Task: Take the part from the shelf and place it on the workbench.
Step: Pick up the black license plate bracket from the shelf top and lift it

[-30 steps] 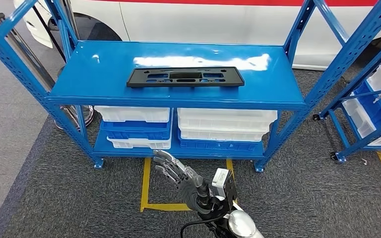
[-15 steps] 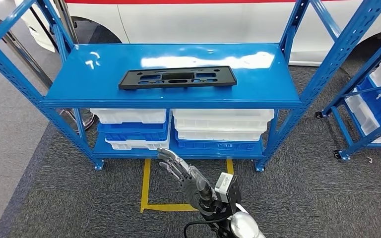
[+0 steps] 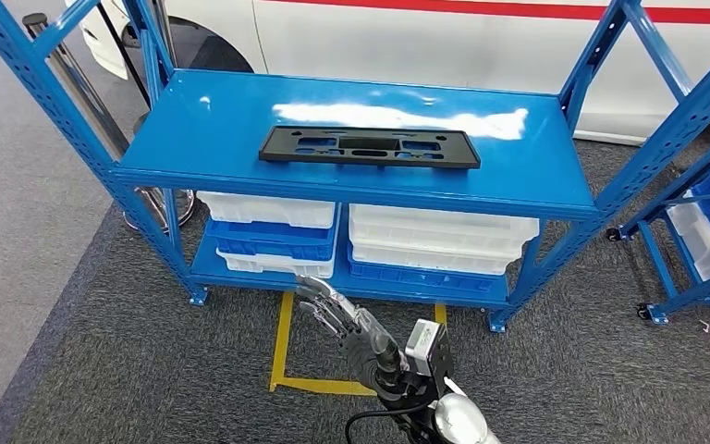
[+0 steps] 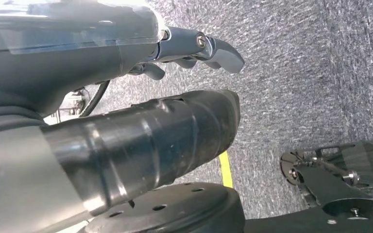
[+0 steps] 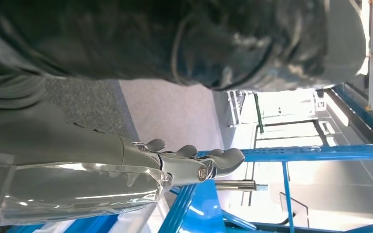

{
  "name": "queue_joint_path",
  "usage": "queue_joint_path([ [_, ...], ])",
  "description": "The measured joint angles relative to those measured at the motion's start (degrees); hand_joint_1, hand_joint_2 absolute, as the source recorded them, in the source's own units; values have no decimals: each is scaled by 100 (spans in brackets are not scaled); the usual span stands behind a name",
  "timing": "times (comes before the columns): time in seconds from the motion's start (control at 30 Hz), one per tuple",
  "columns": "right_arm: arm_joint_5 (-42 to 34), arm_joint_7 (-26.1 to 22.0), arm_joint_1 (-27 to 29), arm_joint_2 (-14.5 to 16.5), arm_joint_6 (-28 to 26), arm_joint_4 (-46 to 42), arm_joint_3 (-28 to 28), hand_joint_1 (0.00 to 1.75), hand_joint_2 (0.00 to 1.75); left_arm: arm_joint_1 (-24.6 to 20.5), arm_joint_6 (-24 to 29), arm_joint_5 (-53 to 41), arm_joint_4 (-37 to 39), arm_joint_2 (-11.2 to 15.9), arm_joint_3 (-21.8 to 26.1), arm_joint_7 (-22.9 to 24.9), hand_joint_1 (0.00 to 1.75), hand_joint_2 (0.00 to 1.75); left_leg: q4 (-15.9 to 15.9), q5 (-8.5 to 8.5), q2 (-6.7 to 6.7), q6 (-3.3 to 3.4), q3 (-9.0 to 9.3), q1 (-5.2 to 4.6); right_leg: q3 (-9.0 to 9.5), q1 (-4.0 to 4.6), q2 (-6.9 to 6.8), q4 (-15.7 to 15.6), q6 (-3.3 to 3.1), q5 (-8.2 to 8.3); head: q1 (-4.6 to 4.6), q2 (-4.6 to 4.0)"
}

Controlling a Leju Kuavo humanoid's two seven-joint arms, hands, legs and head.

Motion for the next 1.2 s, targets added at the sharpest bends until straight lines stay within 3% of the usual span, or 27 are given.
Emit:
queue_joint_path([
  [0.07,6,1,-19,-9,2,-3,2,0,0,-3,-9,-23,0,-1,-43,3,0,0,26,-29,-23,-37,7,-10,327,-4,4,-721,-23,320,1,0],
  [0.1,9,1,-28,-10,3,-4,3,0,0,-3,-13,-30,0,-2,-61,14,0,0,35,-36,-31,-64,0,-19,430,5,9,-952,-35,383,-1,0],
  [0.2,10,2,-37,-14,8,-7,10,0,0,6,-14,-29,0,-2,-85,82,0,0,31,-42,-34,-157,-10,-28,475,30,28,-1082,-90,370,-3,0],
  [0.27,10,1,-43,-14,10,-15,20,0,0,8,-4,-25,0,1,-87,115,0,0,138,-146,-34,-217,-39,-9,502,13,27,-1128,-159,389,-4,0],
  [0.3,10,1,-50,-13,11,-20,29,0,0,7,2,-17,0,2,-87,124,0,0,333,-278,-36,-242,-118,-3,516,2,21,-1151,-191,399,-4,0],
  [0.37,10,1,-58,-13,15,-24,45,0,0,12,6,21,1,4,-87,130,0,0,1033,-645,-36,-277,-434,3,526,3,11,-1161,-227,400,-7,0],
  [0.43,10,2,-58,-14,21,-22,57,0,0,21,6,63,1,5,-87,120,0,0,1564,-795,-35,-298,-685,5,531,10,8,-1158,-238,395,-7,0],
  [0.47,10,2,-58,-14,24,-21,61,0,0,23,6,72,2,7,-87,113,0,0,1540,-707,-35,-299,-679,6,538,11,12,-1155,-239,391,-8,0],
  [0.5,10,2,-59,-14,27,-21,68,0,0,20,6,77,2,10,-87,104,0,0,1316,-534,-35,-294,-576,6,550,10,17,-1152,-235,385,-8,0],
  [0.53,10,2,-60,-14,30,-21,74,0,0,13,5,77,2,13,-87,99,0,0,935,-319,-34,-280,-400,6,566,8,22,-1147,-225,374,-8,0],
  [0.6,10,2,-68,-14,33,-23,82,0,0,-11,-3,77,2,17,-87,93,0,0,278,-73,-40,-240,-89,-9,574,31,27,-1124,-184,351,-7,0],
  [0.63,10,2,-74,-14,34,-24,83,0,0,-20,-12,76,2,18,-87,93,0,0,103,-39,-45,-216,-14,-17,567,43,28,-1117,-159,348,-5,0],
  [0.77,13,1,-94,-14,64,-33,85,0,0,-25,-87,69,2,19,-87,98,0,0,17,-21,-54,-85,7,-6,524,43,30,-1032,-61,279,-4,0],
  [0.83,15,-1,-105,-14,83,-43,86,0,0,-35,-107,61,2,19,-87,98,0,0,-11,1,-49,-12,15,3,312,28,32,-557,-11,-10,-3,0],
  [0.9,17,-1,-105,-17,91,-45,87,0,0,-36,-113,58,2,19,-87,98,0,0,-8,1,-48,15,7,-6,-55,27,32,208,18,-334,-3,0],
  [0.93,20,-1,-103,-21,93,-45,87,0,0,-32,-115,58,2,19,-87,98,0,0,-5,-1,-49,18,7,-10,-184,26,32,459,22,-386,-3,0],
  [0.97,25,-3,-102,-25,97,-45,88,0,0,-29,-116,59,2,20,-87,99,0,0,-2,-3,-51,20,10,-14,-218,27,32,504,17,-327,-3,0],
  [1.0,30,-8,-104,-28,102,-47,89,0,0,-29,-115,59,2,20,-87,99,0,0,2,-7,-57,20,17,-17,-134,29,32,311,0,-163,-3,0],
  [1.07,45,-32,-117,-32,114,-65,99,0,0,-33,-114,60,2,19,-88,96,0,0,6,-20,-72,9,36,-27,249,48,33,-483,-66,236,-3,0],
  [1.1,60,-49,-130,-33,119,-84,110,0,0,-34,-114,60,2,19,-89,95,0,0,12,-26,-78,-5,36,-38,411,63,33,-829,-97,352,-3,0],
  [1.13,77,-66,-144,-33,122,-107,125,0,0,-34,-115,62,2,18,-90,93,0,0,17,-29,-80,-25,30,-45,506,80,34,-1044,-119,400,-4,0],
  [1.2,107,-90,-165,-34,122,-155,145,0,0,-32,-117,70,2,18,-92,93,0,0,12,-22,-77,-75,18,-53,529,99,36,-1143,-135,395,-5,0],
])
